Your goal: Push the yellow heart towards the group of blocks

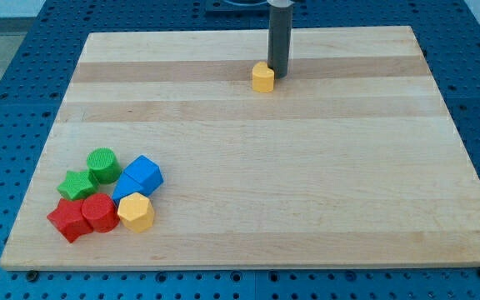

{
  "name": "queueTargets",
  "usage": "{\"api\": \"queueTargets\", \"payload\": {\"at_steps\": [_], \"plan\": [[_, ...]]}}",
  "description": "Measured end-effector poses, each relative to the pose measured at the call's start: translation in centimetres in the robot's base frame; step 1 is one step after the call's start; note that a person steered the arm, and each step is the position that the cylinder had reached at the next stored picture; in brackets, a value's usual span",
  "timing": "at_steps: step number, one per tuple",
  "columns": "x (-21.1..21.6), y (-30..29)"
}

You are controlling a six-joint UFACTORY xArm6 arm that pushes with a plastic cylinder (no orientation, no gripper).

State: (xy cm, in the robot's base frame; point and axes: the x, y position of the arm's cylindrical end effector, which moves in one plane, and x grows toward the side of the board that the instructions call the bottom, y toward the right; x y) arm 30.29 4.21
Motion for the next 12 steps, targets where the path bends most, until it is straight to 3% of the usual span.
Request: {"api": "queueTargets", "payload": {"at_steps": [5, 8, 12], "plan": [[-2.2, -0.1], [0.6, 1.2], [6.5, -10.9]]}}
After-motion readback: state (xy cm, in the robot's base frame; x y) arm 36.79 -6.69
